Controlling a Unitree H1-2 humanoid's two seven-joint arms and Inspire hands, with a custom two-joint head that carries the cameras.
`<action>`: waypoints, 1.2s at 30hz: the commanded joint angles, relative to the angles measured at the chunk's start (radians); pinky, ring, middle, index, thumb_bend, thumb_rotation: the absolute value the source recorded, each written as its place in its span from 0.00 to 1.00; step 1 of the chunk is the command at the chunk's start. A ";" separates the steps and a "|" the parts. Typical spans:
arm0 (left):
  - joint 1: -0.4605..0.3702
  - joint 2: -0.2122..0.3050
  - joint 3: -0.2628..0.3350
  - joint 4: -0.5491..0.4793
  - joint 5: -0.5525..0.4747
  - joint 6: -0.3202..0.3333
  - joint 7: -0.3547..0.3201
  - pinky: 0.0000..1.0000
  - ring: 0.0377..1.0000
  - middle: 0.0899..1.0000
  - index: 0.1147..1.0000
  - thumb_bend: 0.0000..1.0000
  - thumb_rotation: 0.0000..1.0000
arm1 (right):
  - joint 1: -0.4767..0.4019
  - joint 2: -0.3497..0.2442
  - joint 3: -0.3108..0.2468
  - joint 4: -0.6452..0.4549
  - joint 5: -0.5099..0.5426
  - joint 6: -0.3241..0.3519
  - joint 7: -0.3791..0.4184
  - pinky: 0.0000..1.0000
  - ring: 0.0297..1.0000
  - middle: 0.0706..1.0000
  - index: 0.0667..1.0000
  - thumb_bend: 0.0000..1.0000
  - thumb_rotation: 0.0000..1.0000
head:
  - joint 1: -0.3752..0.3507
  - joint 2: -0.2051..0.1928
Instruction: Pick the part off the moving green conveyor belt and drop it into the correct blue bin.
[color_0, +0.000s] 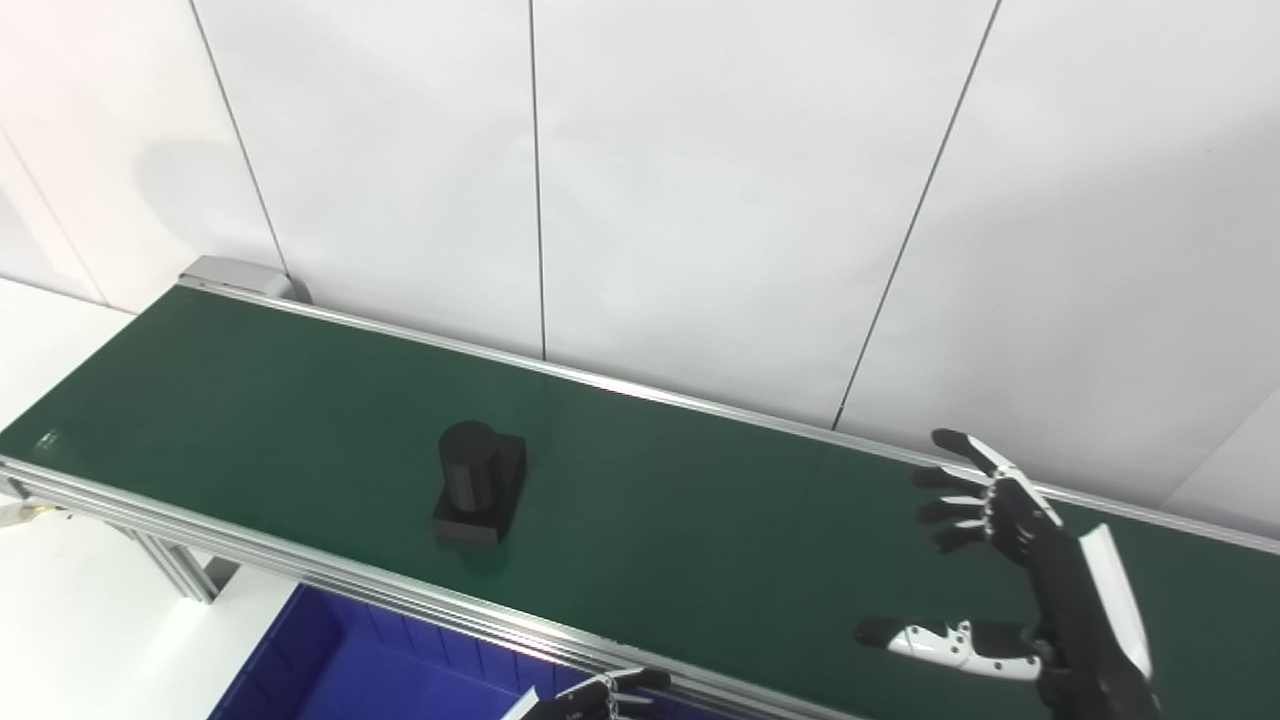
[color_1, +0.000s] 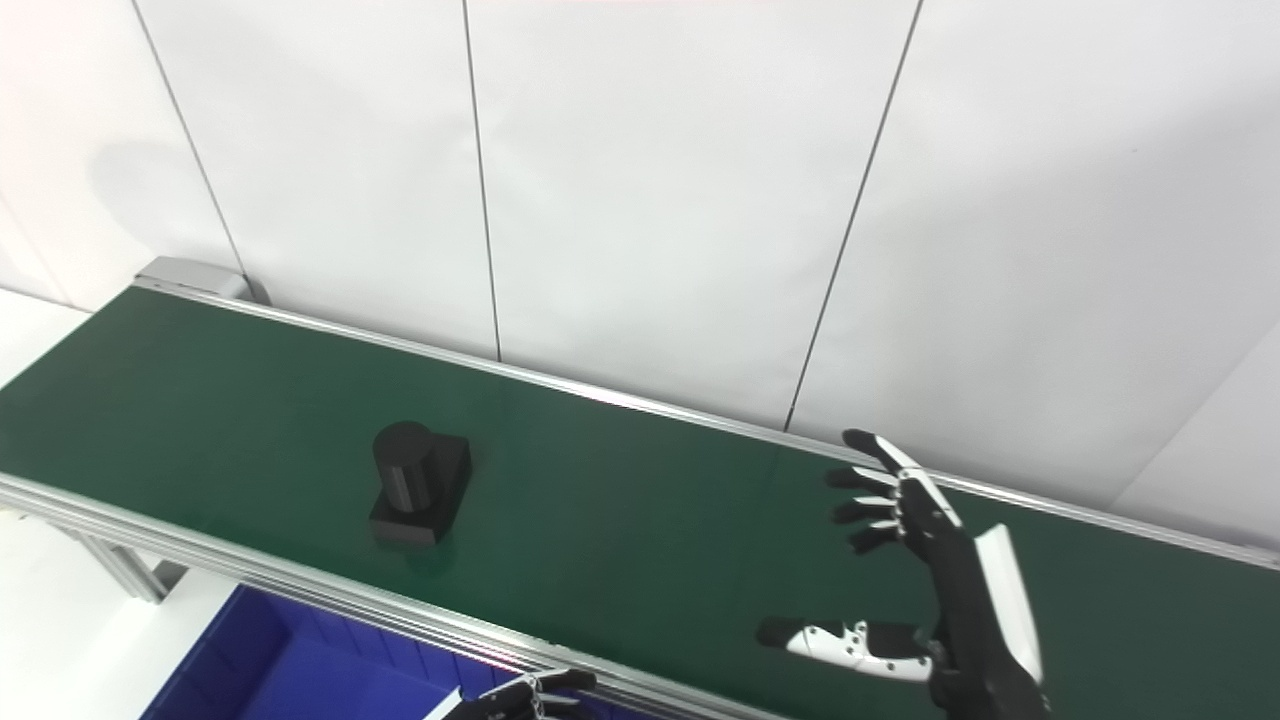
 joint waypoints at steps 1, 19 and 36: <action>-0.004 0.006 -0.007 -0.025 -0.002 -0.037 0.002 0.60 0.64 0.72 0.81 0.97 0.28 | -0.045 0.004 0.005 -0.005 -0.015 0.012 0.000 0.54 0.65 0.73 0.85 0.81 0.14 | 0.000 0.000; 0.001 0.030 -0.049 -0.041 0.028 -0.037 0.081 0.59 0.63 0.71 0.82 0.98 0.30 | -0.162 0.054 0.095 0.134 -0.099 0.059 -0.001 0.55 0.65 0.73 0.86 0.83 0.30 | -0.106 0.023; -0.011 0.050 -0.037 -0.041 0.022 -0.037 0.095 0.56 0.62 0.70 0.84 1.00 0.28 | -0.256 0.122 0.170 0.297 -0.177 0.048 -0.043 0.52 0.64 0.74 0.86 0.85 0.40 | -0.187 0.043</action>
